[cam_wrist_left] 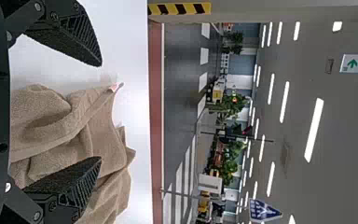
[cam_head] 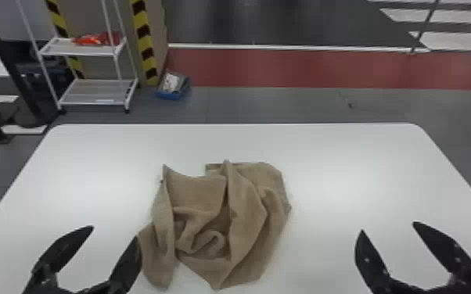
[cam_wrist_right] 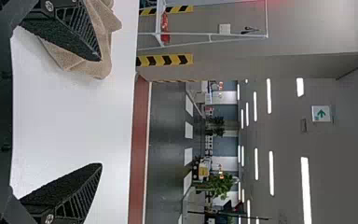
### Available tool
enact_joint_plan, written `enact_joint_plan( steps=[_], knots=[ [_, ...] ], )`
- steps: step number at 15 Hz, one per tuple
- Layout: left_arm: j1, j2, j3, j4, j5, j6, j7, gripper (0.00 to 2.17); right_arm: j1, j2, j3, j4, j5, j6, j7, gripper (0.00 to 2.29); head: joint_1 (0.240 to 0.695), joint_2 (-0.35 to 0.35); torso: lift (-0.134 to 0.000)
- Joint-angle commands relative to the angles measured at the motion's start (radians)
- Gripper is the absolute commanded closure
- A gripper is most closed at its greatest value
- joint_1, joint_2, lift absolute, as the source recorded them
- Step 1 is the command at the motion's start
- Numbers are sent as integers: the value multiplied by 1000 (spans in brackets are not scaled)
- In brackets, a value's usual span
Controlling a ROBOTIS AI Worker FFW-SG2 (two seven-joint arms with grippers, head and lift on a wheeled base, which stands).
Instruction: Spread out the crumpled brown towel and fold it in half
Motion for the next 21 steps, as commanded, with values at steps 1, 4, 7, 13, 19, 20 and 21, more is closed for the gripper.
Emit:
enact_joint_plan(
  steps=[1,4,7,13,19,20,21],
  knots=[
    [0,-6,0,0,0,0,0,194,0,1,0,0,0,0,0,76,695,-27,-125],
    [-2,-6,0,0,0,0,0,194,2,1,-2,0,-2,0,0,76,695,-27,-125],
    [-2,-6,0,0,0,0,0,198,2,1,-2,0,0,0,0,76,695,-28,-125],
    [-2,-6,-33,-3,-35,43,-2,208,-3,1,83,-14,339,-43,103,103,695,-10,-125],
    [18,-6,-33,-32,-35,71,-5,208,-100,1,256,17,899,46,242,137,695,133,-125],
    [18,-6,-33,-34,-35,77,-5,208,-123,1,270,17,927,86,288,154,695,153,-125],
    [18,-6,-33,-35,-35,77,-5,208,-141,1,302,31,994,126,291,167,695,183,-125]
  ],
)
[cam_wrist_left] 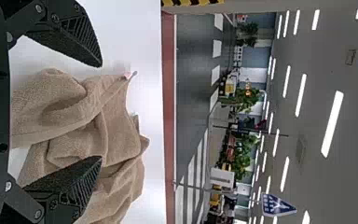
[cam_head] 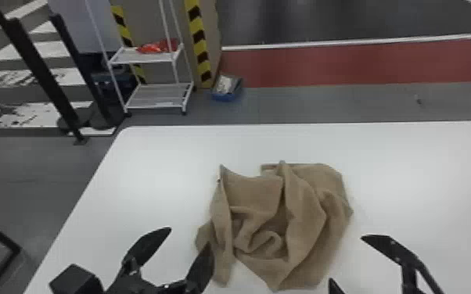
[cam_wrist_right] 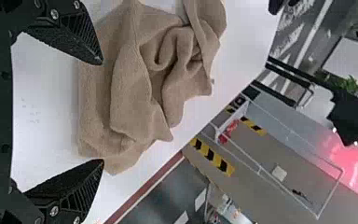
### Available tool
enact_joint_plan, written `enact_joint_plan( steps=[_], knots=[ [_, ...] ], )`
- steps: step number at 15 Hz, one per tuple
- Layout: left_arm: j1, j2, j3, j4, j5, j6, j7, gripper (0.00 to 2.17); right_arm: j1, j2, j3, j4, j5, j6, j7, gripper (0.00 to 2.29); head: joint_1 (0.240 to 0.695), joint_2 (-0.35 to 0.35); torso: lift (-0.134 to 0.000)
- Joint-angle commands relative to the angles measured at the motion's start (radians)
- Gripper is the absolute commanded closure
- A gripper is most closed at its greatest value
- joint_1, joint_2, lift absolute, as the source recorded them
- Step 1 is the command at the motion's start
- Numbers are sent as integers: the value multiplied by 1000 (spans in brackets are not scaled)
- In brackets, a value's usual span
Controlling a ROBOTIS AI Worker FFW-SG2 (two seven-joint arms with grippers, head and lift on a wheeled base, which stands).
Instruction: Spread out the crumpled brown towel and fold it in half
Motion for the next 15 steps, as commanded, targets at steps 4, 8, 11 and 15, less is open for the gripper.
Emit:
enact_joint_plan(
  steps=[4,8,11,15],
  knots=[
    [2,-6,2,-5,0,5,-2,208,-120,1,107,82,154,203,50,286,695,193,-125],
    [-2,-6,11,2,0,8,-3,208,-140,1,113,82,168,230,140,286,695,209,-125],
    [-5,-6,12,6,0,8,-3,208,-165,1,112,87,163,252,195,286,695,222,-125],
    [-11,-6,15,14,2,8,-3,208,-214,1,118,122,171,322,257,286,695,220,-125]
  ],
)
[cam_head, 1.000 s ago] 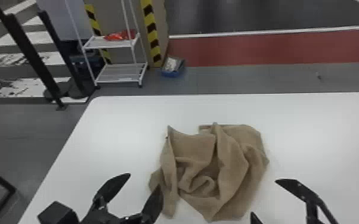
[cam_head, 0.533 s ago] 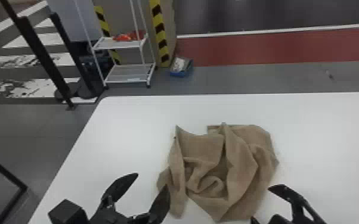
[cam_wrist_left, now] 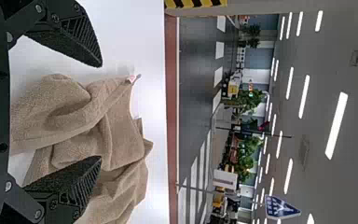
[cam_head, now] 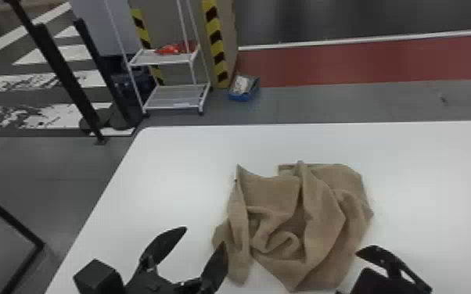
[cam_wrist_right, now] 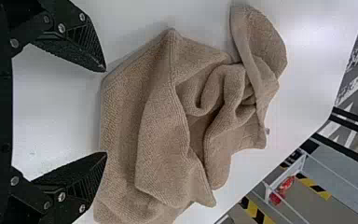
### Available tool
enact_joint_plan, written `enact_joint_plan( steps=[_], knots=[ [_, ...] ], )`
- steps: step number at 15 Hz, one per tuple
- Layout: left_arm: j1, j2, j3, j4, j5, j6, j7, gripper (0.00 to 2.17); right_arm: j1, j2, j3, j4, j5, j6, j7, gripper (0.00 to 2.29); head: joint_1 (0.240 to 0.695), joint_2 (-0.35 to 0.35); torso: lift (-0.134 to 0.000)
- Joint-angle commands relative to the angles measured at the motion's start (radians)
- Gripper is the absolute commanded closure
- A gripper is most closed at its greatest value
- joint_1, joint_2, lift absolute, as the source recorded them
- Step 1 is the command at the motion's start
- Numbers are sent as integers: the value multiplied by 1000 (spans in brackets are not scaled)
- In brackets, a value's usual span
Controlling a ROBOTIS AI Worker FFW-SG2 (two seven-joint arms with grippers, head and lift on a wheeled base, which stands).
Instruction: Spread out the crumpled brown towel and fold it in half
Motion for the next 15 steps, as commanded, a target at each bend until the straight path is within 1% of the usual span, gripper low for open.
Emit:
enact_joint_plan(
  steps=[1,4,5,9,10,11,14,15],
  knots=[
    [-6,-6,6,7,2,1,0,208,-15,1,1,8,3,16,25,286,695,218,-125],
    [-18,-6,6,18,2,1,0,208,-44,1,1,30,-8,22,26,292,695,221,-125],
    [-21,-6,6,21,2,1,0,208,-55,1,4,41,-10,22,28,387,695,220,-125],
    [-32,-6,10,30,4,4,0,208,-93,1,9,61,-19,34,72,1004,695,227,-125],
    [-37,-6,10,28,1,34,-2,211,-95,1,9,62,-22,31,78,1190,695,230,-125],
    [-44,-6,12,22,2,90,-14,211,-96,1,9,62,-26,31,81,1443,695,235,-125],
    [-80,-6,-2,5,1,231,-41,211,-95,1,4,58,-33,22,86,1477,695,232,-125],
    [-90,-6,-13,5,-7,249,-40,211,-88,1,4,53,-34,16,83,1477,695,228,-125]
  ],
)
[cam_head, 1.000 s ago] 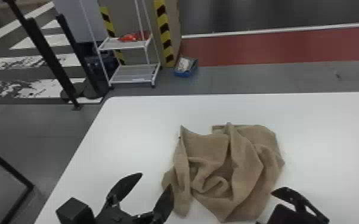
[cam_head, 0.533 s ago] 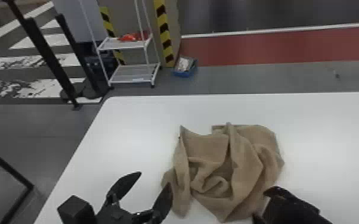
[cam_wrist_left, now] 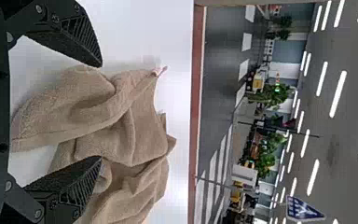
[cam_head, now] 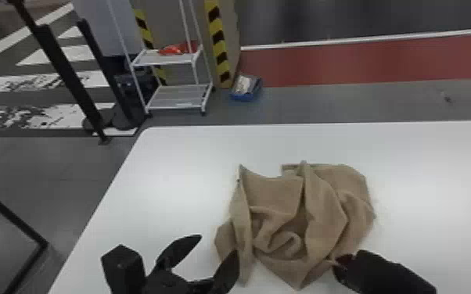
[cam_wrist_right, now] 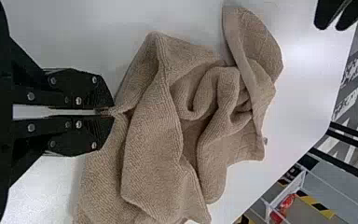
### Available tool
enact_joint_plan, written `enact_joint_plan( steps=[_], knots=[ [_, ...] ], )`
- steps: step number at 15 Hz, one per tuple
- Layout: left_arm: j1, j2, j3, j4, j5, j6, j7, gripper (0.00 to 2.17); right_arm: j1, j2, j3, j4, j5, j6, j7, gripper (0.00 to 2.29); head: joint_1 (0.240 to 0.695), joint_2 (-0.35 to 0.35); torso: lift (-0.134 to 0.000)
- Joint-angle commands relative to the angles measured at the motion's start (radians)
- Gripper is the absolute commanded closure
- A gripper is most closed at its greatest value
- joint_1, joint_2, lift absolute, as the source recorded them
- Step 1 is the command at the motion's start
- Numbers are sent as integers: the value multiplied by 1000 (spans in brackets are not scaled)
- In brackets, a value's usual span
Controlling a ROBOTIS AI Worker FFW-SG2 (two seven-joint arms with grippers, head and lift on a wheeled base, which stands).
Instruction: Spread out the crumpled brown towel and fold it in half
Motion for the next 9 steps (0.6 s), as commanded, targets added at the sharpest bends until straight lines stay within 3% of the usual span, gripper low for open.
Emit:
enact_joint_plan(
  steps=[1,4,7,9],
  knots=[
    [-29,-6,-33,-3,-39,56,8,211,16,1,-1,-15,-1,-12,-6,1477,695,221,-125],
    [-97,-6,-82,0,-116,228,19,211,36,1,1,-39,-1,-12,-6,1477,695,196,-125],
    [-150,-6,-116,26,-190,283,70,211,58,1,-1,-62,-2,-15,-6,1477,695,184,-125],
    [-181,-6,-119,43,-205,353,73,218,70,1,-1,-82,-2,-15,-4,1477,695,185,-125]
  ],
)
